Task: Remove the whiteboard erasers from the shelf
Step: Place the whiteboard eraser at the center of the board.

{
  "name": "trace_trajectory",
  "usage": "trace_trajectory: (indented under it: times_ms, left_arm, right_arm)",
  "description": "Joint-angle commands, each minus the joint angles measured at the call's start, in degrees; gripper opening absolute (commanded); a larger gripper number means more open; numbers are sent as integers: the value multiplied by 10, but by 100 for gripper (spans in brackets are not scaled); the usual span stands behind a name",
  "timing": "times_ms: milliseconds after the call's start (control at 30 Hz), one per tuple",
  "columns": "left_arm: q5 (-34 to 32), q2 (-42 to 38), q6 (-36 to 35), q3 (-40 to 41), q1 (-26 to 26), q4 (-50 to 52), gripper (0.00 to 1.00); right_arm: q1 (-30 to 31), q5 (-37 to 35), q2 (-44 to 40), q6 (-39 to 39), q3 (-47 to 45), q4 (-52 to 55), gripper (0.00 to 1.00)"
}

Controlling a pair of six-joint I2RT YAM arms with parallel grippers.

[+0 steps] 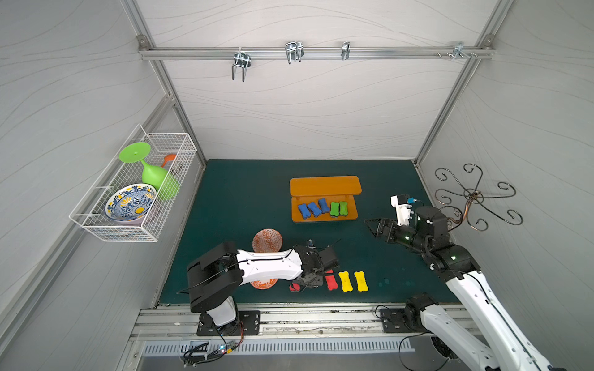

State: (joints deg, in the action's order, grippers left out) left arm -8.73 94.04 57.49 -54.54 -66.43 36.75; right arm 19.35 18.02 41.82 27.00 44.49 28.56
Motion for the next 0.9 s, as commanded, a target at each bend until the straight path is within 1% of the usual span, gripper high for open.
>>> trace_trajectory:
  times_ms: [0, 200, 233, 300, 400, 533, 700, 800, 867]
  left_arm:
    - [-4, 5, -3, -19, 2, -16, 29]
    - [-1, 7, 4, -11, 3, -26, 30]
    - [0, 8, 4, -11, 3, -27, 32]
    - [2, 9, 4, -10, 2, -28, 40]
    - [5, 5, 6, -5, 3, -31, 49]
    - [0, -9, 10, 4, 2, -33, 53]
    - [-26, -38, 7, -5, 1, -10, 54]
    - [-62, -78, -10, -42, 4, 31, 54]
    - [-62, -104, -34, -83, 28, 46, 53]
  right_arm:
    - [-1, -3, -6, -11, 3, 8, 80]
    - [2, -4, 0, -11, 3, 7, 80]
    - [3, -3, 0, -12, 4, 7, 80]
    - [5, -3, 1, -13, 5, 7, 80]
    - [6, -4, 3, -14, 5, 6, 80]
    - [7, -3, 5, -15, 4, 6, 80]
    - [7, -2, 5, -18, 2, 5, 81]
    - [9, 4, 13, -24, 3, 5, 81]
    - [9, 6, 27, -27, 7, 5, 81]
